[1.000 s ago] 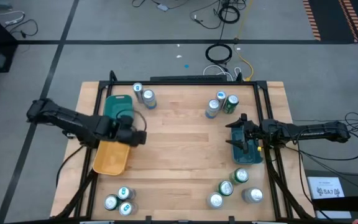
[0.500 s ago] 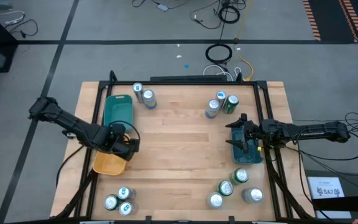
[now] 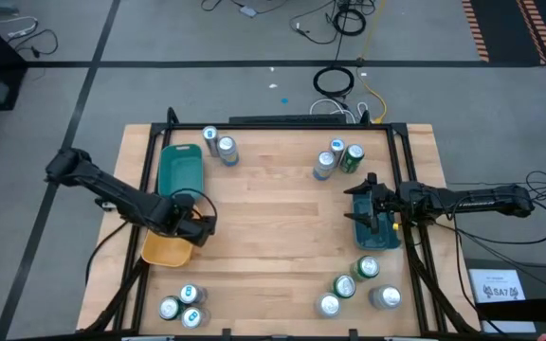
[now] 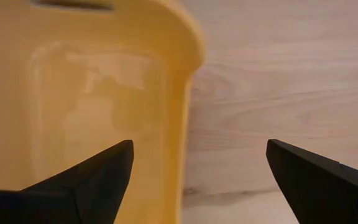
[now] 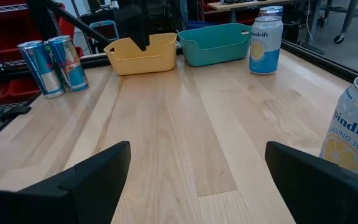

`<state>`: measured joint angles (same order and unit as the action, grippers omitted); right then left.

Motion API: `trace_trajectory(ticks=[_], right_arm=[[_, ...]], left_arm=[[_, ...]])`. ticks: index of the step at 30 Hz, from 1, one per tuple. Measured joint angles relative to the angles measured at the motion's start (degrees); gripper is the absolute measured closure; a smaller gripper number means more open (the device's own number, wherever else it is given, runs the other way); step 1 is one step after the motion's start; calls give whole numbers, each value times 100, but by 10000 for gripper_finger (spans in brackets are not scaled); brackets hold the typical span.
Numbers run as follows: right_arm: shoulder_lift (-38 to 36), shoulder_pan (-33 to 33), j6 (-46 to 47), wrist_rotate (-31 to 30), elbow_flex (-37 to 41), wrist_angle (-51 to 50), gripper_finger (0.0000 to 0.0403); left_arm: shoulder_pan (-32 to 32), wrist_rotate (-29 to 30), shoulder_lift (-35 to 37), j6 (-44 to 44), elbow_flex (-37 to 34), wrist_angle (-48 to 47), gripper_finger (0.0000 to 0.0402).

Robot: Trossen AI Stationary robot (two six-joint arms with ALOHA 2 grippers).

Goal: Sort soda cans
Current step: Move the yellow bin to the center of the table

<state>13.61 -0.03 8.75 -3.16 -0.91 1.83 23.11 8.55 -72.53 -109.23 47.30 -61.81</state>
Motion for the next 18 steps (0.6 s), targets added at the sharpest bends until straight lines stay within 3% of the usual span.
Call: trace_trajectory(ticks=[11,18], right_arm=[[0,2,-2,1,0,0,37],[1,0,0,1,0,0,37]], left_arm=[[-26,-465,-816,4,-279,521,112],[-26,-528,-1235,52,-276,915,214]])
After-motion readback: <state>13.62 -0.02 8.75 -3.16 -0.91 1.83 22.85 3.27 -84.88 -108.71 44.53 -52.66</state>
